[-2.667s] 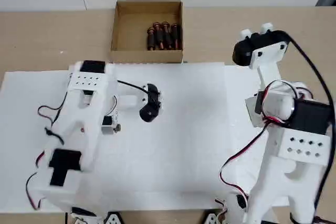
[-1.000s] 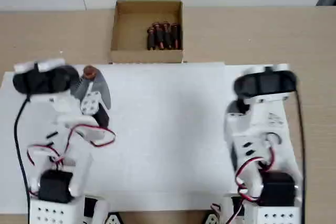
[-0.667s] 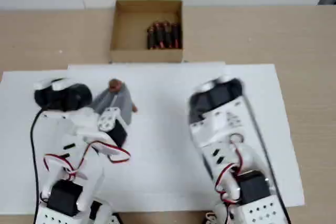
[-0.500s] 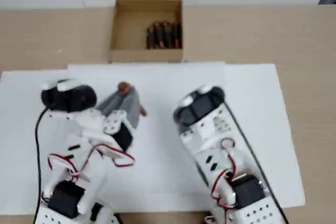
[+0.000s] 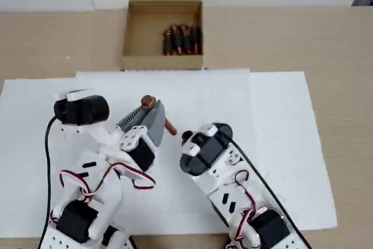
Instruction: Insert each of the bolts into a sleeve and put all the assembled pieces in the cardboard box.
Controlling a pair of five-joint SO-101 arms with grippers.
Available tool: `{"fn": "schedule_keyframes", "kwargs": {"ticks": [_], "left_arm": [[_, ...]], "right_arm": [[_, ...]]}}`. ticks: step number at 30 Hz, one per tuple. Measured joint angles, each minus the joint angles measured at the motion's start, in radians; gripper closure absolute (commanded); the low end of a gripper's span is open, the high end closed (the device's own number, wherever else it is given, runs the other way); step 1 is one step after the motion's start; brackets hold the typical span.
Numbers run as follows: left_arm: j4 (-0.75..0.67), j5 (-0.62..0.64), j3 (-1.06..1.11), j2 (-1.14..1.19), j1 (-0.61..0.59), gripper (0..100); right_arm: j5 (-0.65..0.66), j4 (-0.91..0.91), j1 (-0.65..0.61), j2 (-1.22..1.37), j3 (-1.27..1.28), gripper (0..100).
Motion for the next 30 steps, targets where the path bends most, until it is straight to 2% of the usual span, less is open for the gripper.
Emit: {"fn": "schedule_keyframes", "kwargs": {"ticks": [9, 26, 30], "left_arm": [[-0.034, 0.017, 0.051, 0.000, 0.041, 99], [-0.052, 0.017, 0.071, -0.005, 0.054, 99], [-0.034, 0.011, 0.071, -0.014, 0.092, 99]], "right_arm": [[0.025, 0.000, -0.068, -0.009, 0.002, 99.5], [0.025, 0.000, -0.069, -0.009, 0.002, 99.5], [0.025, 0.000, -0.069, -0.009, 0.002, 99.5]]}}
